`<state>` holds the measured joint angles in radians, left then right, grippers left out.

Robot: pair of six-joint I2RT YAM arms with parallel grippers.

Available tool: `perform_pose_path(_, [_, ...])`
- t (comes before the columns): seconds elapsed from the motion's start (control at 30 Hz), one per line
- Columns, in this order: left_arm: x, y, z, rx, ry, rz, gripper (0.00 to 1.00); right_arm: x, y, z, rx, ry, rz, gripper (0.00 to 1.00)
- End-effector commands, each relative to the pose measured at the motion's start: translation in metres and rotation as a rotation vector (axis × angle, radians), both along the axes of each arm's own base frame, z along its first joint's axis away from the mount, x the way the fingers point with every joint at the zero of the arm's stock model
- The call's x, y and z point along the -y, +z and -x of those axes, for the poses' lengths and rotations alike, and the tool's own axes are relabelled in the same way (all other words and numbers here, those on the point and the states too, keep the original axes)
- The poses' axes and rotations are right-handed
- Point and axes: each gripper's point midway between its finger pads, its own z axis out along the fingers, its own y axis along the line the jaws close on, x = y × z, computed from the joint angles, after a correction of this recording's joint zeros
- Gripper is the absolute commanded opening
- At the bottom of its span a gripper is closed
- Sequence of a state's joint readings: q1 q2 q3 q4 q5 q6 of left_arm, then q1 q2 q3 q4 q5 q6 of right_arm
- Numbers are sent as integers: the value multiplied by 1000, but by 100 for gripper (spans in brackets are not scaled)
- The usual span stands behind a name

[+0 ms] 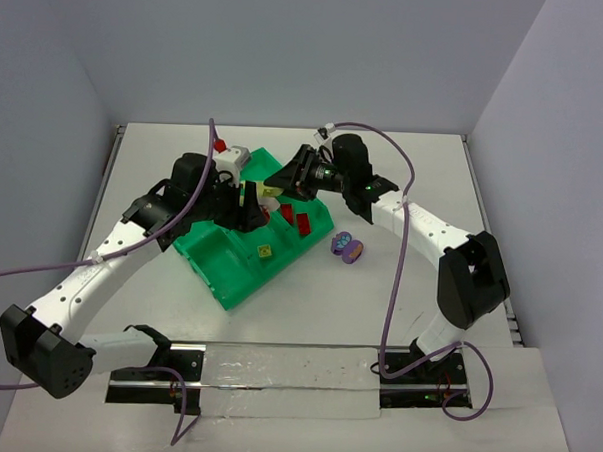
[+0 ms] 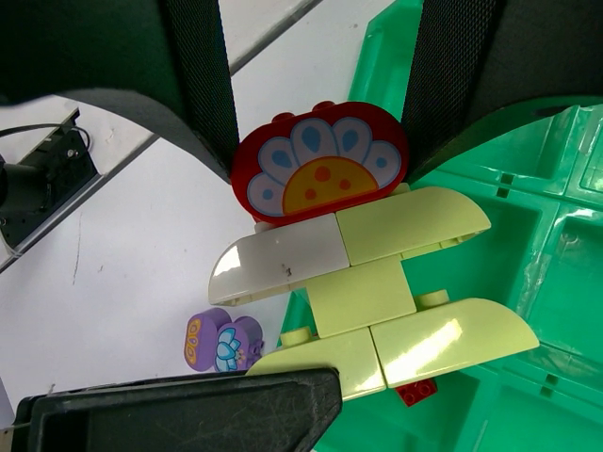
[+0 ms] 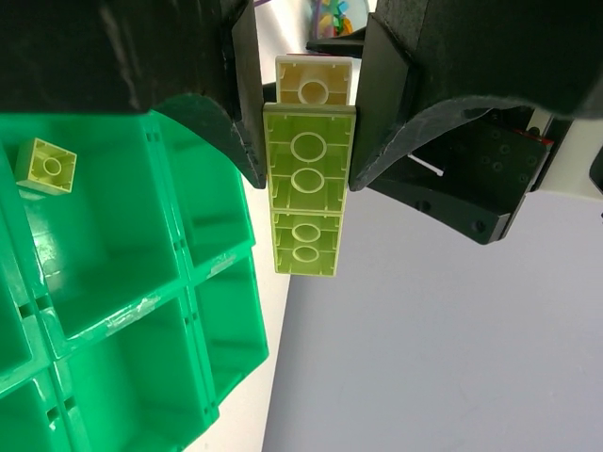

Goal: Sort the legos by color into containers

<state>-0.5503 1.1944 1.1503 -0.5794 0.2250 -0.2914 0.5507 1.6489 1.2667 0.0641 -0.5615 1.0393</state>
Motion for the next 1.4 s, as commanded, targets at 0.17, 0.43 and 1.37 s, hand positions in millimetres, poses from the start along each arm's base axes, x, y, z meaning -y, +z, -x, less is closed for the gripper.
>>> perform_pose_path(0.17, [-6, 14, -2, 90, 24, 13, 0, 17, 36, -4, 90, -29, -58, 0])
perform_pose_path(0.43, [-8, 18, 0, 101, 25, 13, 0, 31, 46, -15, 111, -50, -71, 0])
perform_pose_path(1.37, [-74, 31, -17, 84, 395, -37, 0, 18, -61, 36, 188, 49, 501, 3])
